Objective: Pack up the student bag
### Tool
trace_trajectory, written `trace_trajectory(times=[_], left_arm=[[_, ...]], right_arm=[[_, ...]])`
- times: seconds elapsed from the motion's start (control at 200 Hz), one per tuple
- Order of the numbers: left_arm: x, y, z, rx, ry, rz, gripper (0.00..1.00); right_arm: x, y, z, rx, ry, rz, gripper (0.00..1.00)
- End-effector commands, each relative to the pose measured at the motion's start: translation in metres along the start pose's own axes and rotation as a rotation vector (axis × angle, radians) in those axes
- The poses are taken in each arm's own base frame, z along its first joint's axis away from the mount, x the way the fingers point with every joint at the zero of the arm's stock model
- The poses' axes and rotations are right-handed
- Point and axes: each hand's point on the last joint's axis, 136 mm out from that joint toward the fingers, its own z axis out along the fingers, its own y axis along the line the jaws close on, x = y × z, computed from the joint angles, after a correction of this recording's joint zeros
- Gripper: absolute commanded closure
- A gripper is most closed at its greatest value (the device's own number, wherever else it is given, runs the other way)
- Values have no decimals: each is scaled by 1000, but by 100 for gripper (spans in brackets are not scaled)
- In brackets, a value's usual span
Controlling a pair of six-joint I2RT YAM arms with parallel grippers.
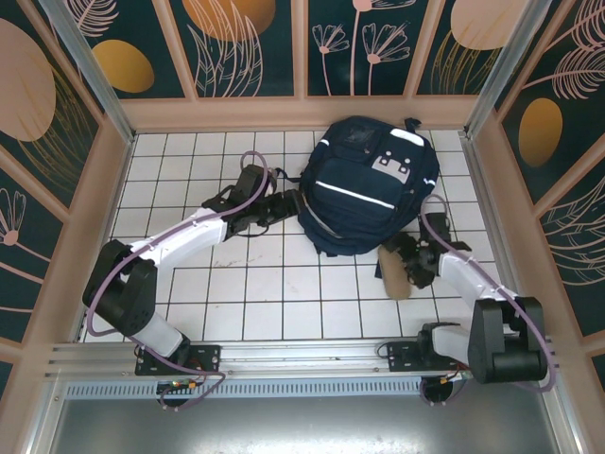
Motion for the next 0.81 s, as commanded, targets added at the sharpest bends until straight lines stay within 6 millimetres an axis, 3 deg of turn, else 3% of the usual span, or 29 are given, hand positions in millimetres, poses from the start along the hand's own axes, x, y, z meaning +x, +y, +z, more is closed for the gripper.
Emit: trace_trajectory(times=[0.0,0.12,0.255,0.505,0.8], left_arm=[[14,0,9,-7,16,-3,27],[28,-1,11,-12,33,2,27],[37,-5,11,-10,41,13,27],[54,-17,17,-5,78,75,29],[60,-17,19,-14,96,88,29]], right_arm=[[38,13,4,-65,113,80,1],[53,23,-1,-71,109,17,1],[56,19,-6,-29,70,-67,1],[42,16,-6,13,3,-163,1],[27,16,12,98,-32,-142,1]])
